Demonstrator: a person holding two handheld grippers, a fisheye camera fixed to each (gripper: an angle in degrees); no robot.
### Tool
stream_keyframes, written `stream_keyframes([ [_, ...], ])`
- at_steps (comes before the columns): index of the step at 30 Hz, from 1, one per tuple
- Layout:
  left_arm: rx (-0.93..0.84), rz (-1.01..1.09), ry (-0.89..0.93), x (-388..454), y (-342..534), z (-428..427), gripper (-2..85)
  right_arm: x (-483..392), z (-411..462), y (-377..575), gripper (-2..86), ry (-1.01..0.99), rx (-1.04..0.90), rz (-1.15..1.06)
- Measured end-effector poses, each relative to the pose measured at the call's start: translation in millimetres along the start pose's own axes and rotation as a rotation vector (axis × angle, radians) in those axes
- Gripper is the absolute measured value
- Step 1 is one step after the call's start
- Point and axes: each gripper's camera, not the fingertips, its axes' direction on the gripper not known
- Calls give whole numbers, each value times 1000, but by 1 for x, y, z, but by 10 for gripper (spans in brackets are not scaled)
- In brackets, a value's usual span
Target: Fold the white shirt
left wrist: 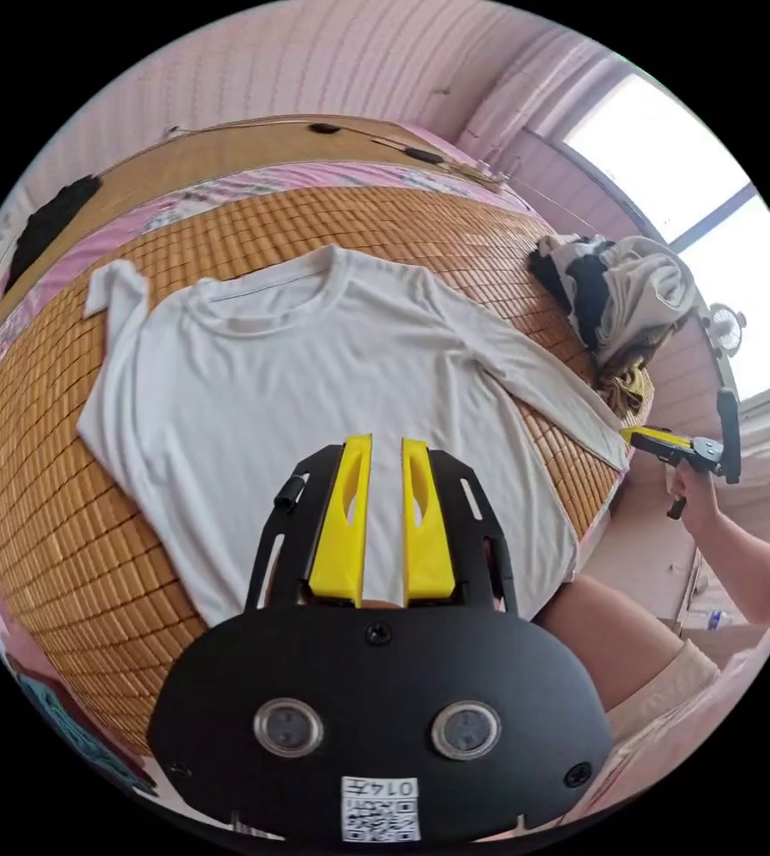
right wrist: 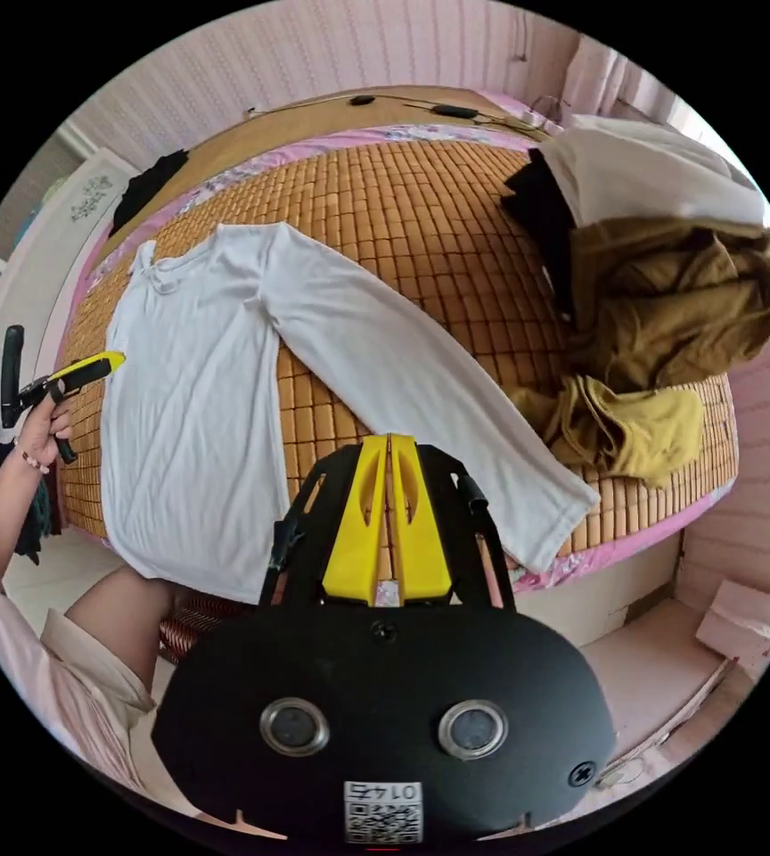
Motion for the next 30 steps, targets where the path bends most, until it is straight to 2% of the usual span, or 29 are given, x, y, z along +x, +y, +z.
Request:
stream_keyframes([
  [3,17,-181,-71,-61,49,-24,59,-78,58,-88,14,-168,65,-220],
  [6,62,-314,-34,-100,87,-39,61,-173,120,-168,36,-377,74,-372],
  [7,73,-332,-28,-105,94,-40,61,-195,133,-182,42,-392,65,-416],
  [9,84,-381,-9,-115,119,-42,62,-277,188,-234,62,-317,33,-536],
  [12,95,-402,0,-121,144,-41,62,-340,260,-294,96,-208,4,-544],
  [16,82,-396,19,-131,165,-40,59,-363,345,-339,109,74,-56,-456],
  [18,93,-379,33,-137,177,-44,51,-369,399,-342,78,204,-163,-505],
  [20,119,-372,30,-140,187,-49,49,-372,414,-336,36,188,-152,-549],
  [22,141,-350,30,-142,197,-55,50,-375,420,-329,26,134,-134,-581],
  [25,146,-364,55,-148,217,-72,67,-397,391,-297,19,-97,-6,-741],
  [27,214,-413,111,-156,244,-98,69,-432,357,-237,20,-347,36,-1081],
  [30,240,-472,155,-163,284,-127,72,-451,334,-161,28,-546,-8,-1484],
])
